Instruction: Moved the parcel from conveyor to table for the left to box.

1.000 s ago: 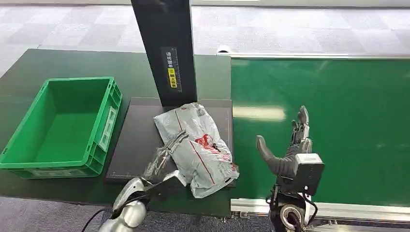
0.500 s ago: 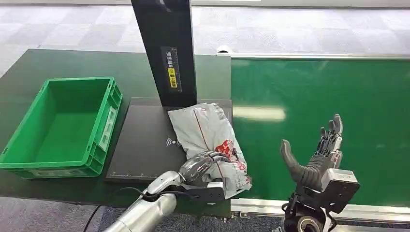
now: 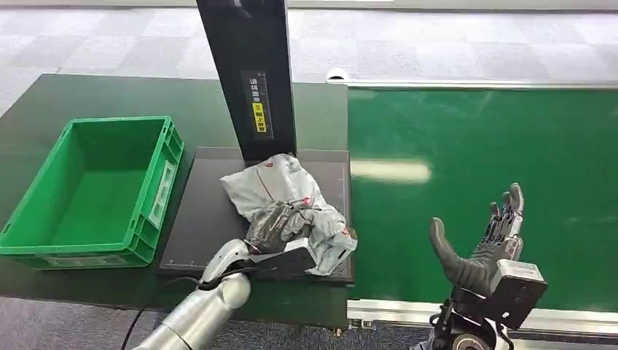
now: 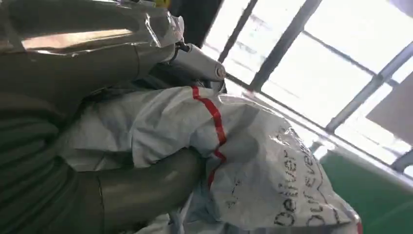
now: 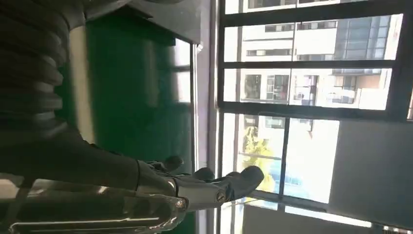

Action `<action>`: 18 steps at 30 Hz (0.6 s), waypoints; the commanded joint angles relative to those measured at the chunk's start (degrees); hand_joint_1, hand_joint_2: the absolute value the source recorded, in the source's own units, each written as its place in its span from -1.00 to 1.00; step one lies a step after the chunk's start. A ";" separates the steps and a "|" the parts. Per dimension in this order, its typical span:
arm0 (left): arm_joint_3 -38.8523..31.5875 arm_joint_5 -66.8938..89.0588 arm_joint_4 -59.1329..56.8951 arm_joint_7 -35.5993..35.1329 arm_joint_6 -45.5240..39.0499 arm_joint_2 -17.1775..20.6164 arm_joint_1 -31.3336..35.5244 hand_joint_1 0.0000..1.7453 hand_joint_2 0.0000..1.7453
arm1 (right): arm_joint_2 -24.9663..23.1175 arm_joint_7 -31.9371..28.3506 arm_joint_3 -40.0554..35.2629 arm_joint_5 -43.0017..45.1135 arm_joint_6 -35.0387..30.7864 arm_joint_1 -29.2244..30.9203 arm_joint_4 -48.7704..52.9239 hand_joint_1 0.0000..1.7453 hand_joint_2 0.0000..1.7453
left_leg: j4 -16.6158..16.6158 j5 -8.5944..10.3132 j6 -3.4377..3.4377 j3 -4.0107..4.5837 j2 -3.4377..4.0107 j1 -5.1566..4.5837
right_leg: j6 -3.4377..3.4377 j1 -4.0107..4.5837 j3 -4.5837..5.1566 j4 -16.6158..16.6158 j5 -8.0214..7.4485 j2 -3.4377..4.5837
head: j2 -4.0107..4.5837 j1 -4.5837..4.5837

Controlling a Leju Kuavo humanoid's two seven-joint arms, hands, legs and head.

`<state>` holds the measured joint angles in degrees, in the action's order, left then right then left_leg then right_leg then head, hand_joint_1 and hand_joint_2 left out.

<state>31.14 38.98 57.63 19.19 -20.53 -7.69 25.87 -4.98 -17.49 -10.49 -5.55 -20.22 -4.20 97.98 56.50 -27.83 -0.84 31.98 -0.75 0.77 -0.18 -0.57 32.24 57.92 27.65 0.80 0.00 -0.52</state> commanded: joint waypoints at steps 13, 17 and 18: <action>-33.81 3.18 10.71 -8.36 -13.42 14.71 21.24 1.00 1.00 | 1.50 -0.81 -0.74 0.91 -2.65 4.99 0.80 -1.00 1.00 | 0.26 0.15 -0.02 0.41 0.11 0.06 | 0.07 0.08 0.42 0.29 -0.10 -0.03 | 0.00 -0.02; -33.83 6.66 -8.27 -9.69 -15.33 16.88 27.31 1.00 1.00 | 1.90 -0.82 -2.69 1.13 -2.76 6.21 -1.49 -1.00 1.00 | -0.04 0.29 -0.02 -0.07 0.11 0.02 | 0.08 0.05 0.00 0.03 -0.21 0.02 | 0.00 -0.07; -33.80 6.67 -8.32 -9.53 -15.52 16.67 27.18 1.00 1.00 | 1.91 -0.91 -2.67 1.21 -2.80 6.03 -1.43 -1.00 1.00 | -0.10 0.35 -0.01 -0.08 0.16 0.04 | 0.13 0.07 0.01 -0.05 -0.31 0.00 | 0.00 0.04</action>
<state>1.53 44.72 77.14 8.63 -33.88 5.16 41.11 -4.63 -18.73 -9.79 -4.79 -22.97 -2.06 99.71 56.48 -27.51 -0.87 31.97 -0.67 0.81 -0.10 -0.51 32.27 57.95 27.43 0.82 0.00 -0.48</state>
